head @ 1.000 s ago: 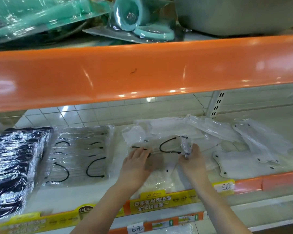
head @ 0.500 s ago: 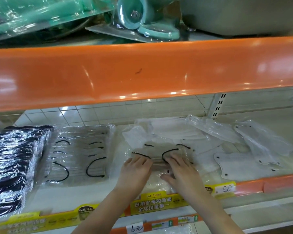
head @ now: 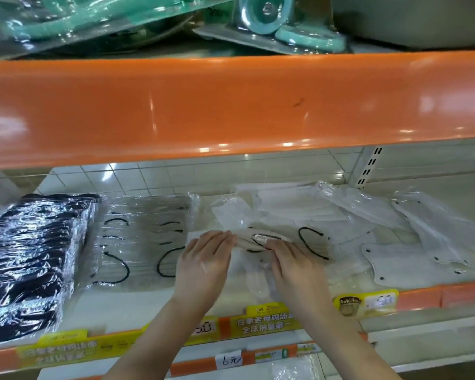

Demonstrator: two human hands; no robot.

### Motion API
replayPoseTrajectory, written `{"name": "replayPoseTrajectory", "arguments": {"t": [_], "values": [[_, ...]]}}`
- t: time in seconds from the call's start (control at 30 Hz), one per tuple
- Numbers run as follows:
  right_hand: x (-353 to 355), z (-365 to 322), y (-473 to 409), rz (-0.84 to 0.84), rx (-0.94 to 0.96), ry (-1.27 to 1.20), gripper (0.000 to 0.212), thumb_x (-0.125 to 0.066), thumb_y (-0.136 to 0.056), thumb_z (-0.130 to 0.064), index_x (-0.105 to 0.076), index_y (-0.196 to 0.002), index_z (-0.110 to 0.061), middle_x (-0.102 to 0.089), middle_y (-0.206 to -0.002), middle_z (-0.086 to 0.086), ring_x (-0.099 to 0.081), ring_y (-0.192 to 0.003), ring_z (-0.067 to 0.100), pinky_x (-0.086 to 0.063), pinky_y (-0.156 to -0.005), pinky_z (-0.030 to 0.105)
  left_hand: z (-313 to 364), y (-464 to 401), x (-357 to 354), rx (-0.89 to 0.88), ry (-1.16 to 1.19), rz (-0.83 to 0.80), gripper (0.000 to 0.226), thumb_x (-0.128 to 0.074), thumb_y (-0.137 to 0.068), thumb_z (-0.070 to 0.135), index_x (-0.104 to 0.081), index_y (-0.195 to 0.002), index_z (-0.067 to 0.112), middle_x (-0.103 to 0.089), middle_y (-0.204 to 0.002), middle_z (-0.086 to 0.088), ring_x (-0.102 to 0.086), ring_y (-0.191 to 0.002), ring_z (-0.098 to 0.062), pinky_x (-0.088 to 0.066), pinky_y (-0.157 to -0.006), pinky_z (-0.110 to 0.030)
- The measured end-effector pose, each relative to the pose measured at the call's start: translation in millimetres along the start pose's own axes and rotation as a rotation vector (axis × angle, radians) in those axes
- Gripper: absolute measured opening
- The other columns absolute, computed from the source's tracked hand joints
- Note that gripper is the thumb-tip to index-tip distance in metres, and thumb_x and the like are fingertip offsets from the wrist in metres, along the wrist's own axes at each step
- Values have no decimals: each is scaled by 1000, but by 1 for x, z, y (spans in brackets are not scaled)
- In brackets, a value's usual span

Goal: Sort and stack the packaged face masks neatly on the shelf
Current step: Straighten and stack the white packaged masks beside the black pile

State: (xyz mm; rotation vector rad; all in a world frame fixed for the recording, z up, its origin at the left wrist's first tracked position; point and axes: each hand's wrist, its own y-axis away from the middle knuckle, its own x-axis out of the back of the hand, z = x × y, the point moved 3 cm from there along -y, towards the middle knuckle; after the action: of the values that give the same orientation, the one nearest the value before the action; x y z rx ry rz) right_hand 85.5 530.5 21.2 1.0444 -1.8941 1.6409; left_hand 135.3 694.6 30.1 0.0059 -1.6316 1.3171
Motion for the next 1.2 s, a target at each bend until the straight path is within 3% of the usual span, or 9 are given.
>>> {"name": "replayPoseTrajectory", "arguments": {"t": [0.13, 0.27, 0.4, 0.7, 0.87, 0.97, 1.03, 1.2], "values": [[-22, -37, -12, -82, 34, -89, 30, -43, -80, -10, -65, -100, -17, -68, -98, -4, -66, -88, 17, -55, -68, 30, -37, 15, 20, 16, -78, 19, 22, -58, -81, 1, -75, -94, 8, -72, -100, -6, -69, -94, -21, -56, -76, -33], [-52, -74, -19, -213, 120, -104, 39, -64, -73, -6, -63, -110, -19, -65, -107, -5, -63, -99, 16, -54, -79, 31, -75, 38, 40, 16, -116, -22, 19, -62, -83, 4, -74, -97, 9, -71, -107, -6, -67, -101, -23, -51, -82, -35], [-73, -112, -26, -314, 177, -107, 50, -79, -66, -14, -62, -112, -24, -65, -110, -8, -62, -100, 12, -51, -78, 25, -108, 59, 58, 43, -157, -56, 21, -58, -83, 6, -74, -97, 9, -71, -107, -6, -67, -100, -23, -49, -85, -35], [-103, -160, -12, -398, 206, -61, 64, -86, -41, -19, -70, -103, -22, -68, -103, -6, -67, -91, 16, -52, -75, 24, -139, 98, 70, 77, -142, -130, 27, -66, -71, 2, -74, -94, 12, -72, -102, -4, -68, -94, -22, -46, -80, -34], [-108, -169, 1, -387, 176, -28, 44, -76, -61, -17, -67, -104, -20, -65, -103, -3, -65, -91, 20, -53, -76, 31, -137, 112, 65, 178, -122, -214, 31, -51, -70, 6, -73, -91, 16, -71, -103, -1, -67, -95, -22, -43, -78, -34], [-107, -176, 5, -400, 176, -3, 31, -56, -79, -27, -65, -108, -21, -64, -105, -4, -62, -94, 19, -53, -77, 31, -133, 114, 65, 248, -114, -314, 36, -43, -70, 17, -72, -92, 18, -70, -106, 0, -66, -96, -21, -46, -74, -35], [-106, -180, 5, -444, 160, -3, 36, -43, -82, -35, -65, -108, -22, -61, -107, -6, -60, -98, 17, -52, -78, 30, -131, 114, 65, 290, -116, -393, 35, -44, -74, 25, -72, -93, 20, -70, -109, 0, -66, -97, -21, -50, -70, -36], [-111, -184, 4, -511, 144, 57, 42, -69, -68, -40, -65, -105, -21, -60, -110, -4, -60, -99, 18, -52, -73, 31, -137, 112, 63, 313, -136, -550, 35, -46, -70, 34, -73, -91, 23, -70, -110, -2, -67, -100, -21, -54, -66, -37]]}}
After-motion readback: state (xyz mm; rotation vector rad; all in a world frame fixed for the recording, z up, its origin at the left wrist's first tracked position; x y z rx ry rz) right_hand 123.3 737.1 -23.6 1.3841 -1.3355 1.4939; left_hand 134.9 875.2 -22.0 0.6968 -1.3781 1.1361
